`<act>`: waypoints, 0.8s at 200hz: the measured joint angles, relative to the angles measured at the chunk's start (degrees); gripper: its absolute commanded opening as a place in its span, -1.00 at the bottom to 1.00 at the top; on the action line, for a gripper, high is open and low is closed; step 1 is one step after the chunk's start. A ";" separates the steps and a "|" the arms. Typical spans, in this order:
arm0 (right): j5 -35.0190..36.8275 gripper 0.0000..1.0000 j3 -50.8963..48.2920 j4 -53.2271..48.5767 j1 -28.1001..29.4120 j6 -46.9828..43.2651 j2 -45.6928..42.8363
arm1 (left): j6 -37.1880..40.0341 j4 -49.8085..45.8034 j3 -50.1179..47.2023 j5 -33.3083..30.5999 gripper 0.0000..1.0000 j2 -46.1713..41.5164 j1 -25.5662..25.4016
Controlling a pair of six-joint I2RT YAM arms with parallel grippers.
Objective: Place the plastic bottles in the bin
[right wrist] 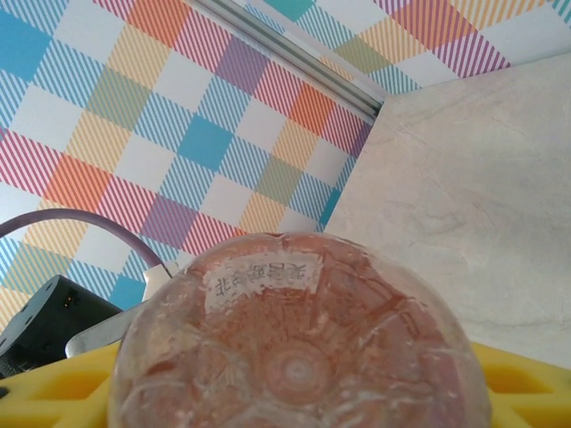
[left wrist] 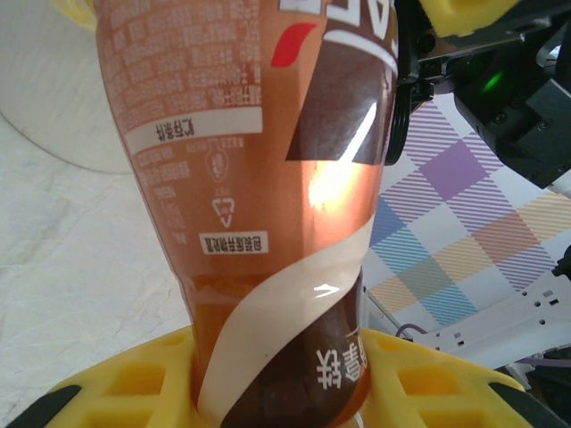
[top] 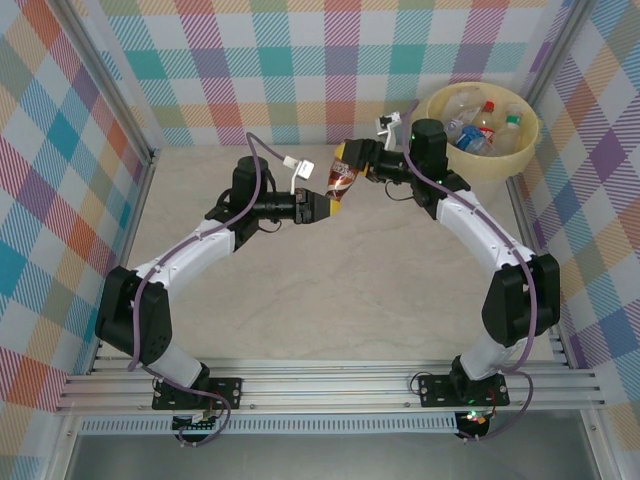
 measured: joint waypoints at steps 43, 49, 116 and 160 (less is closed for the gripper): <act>0.20 0.06 -0.52 0.04 -0.68 0.11 -0.70 | 0.02 0.22 0.11 -0.07 -0.01 -0.02 -0.20; 0.17 0.05 -0.83 0.04 -0.79 0.15 -0.98 | -0.15 0.20 0.24 -0.09 0.22 -0.02 -0.24; 8.17 0.06 0.63 -6.86 -11.87 -5.31 -6.49 | 0.28 -0.85 0.37 -5.92 1.00 -4.68 -0.37; 25.42 0.07 12.83 -15.61 -21.88 -16.72 -9.62 | 1.84 -3.13 0.35 -13.07 1.00 -7.30 -0.37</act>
